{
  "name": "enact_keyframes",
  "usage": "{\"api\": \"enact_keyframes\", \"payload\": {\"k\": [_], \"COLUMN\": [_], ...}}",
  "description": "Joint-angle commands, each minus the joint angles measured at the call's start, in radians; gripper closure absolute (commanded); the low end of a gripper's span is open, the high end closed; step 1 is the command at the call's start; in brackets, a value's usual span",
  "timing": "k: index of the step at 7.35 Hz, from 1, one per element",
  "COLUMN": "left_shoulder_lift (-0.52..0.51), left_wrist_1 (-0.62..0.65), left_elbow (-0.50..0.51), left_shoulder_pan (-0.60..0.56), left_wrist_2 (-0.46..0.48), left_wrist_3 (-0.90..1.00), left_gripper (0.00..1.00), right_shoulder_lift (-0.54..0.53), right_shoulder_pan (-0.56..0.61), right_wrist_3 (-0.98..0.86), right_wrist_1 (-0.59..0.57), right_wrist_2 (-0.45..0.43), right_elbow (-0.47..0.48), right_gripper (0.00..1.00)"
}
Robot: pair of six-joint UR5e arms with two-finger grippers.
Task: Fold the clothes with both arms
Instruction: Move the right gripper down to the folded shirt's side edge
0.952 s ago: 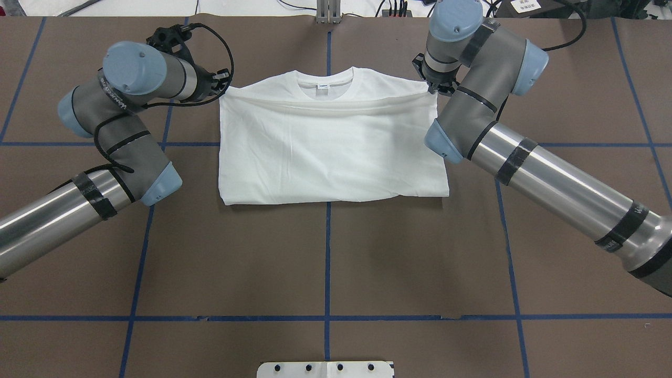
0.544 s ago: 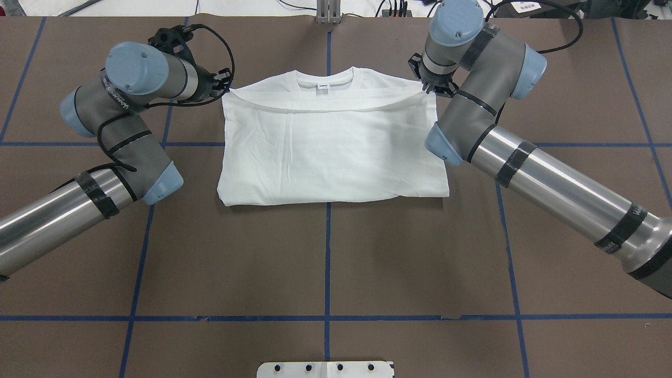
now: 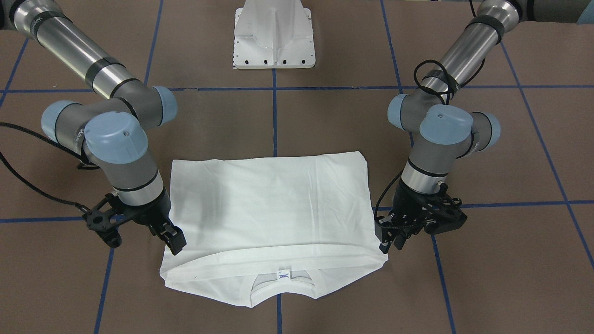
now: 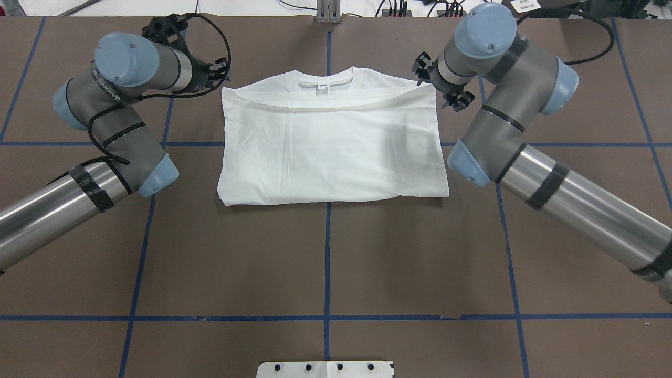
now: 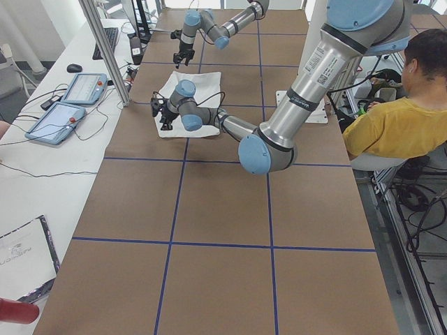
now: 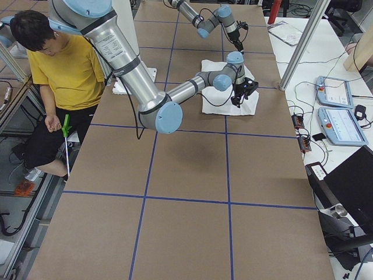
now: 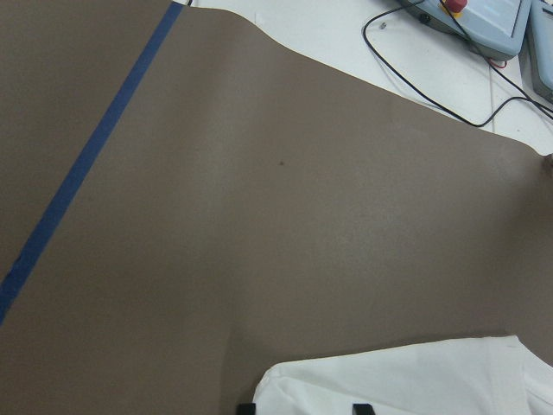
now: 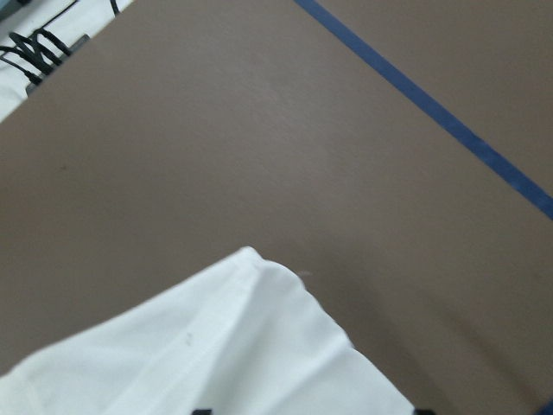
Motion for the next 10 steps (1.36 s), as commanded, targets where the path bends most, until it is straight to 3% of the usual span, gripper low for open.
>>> {"api": "enact_keyframes", "payload": {"k": [1,3,5,6,8,9,10], "left_shoulder_lift": [0.009,0.011,0.012,0.014,0.014,0.014,0.014], "left_wrist_1": [-0.002,-0.002,-0.002,-0.003,-0.003,-0.003,-0.003], "left_elbow": [-0.014,-0.015,-0.015,-0.015,-0.014,-0.014,-0.015], "left_shoulder_pan": [-0.003,-0.003,-0.003,-0.003,-0.003,-0.003,-0.003], "left_wrist_2": [-0.001,-0.001,0.0,0.0,0.002,0.002,0.0], "left_wrist_3": [0.001,0.001,0.001,0.001,0.001,0.001,0.001], "left_gripper": [0.52,0.52,0.52,0.52,0.52,0.52,0.52], "right_shoulder_lift": [-0.211,-0.286,-0.285,-0.287,-0.285,-0.284,-0.284], "right_shoulder_pan": [-0.1,-0.171,-0.223,-0.228,-0.228,-0.228,-0.228], "right_wrist_3": [0.139,0.232,0.263,0.267,0.277,0.297,0.296], "right_wrist_1": [0.008,0.008,0.006,0.006,0.006,0.006,0.006], "right_wrist_2": [-0.042,-0.043,-0.056,-0.058,-0.058,-0.057,-0.053], "right_elbow": [0.244,0.327,0.31,0.301,0.298,0.301,0.306], "right_gripper": [0.0,0.0,0.02,0.1,0.56,1.0,1.0]}}
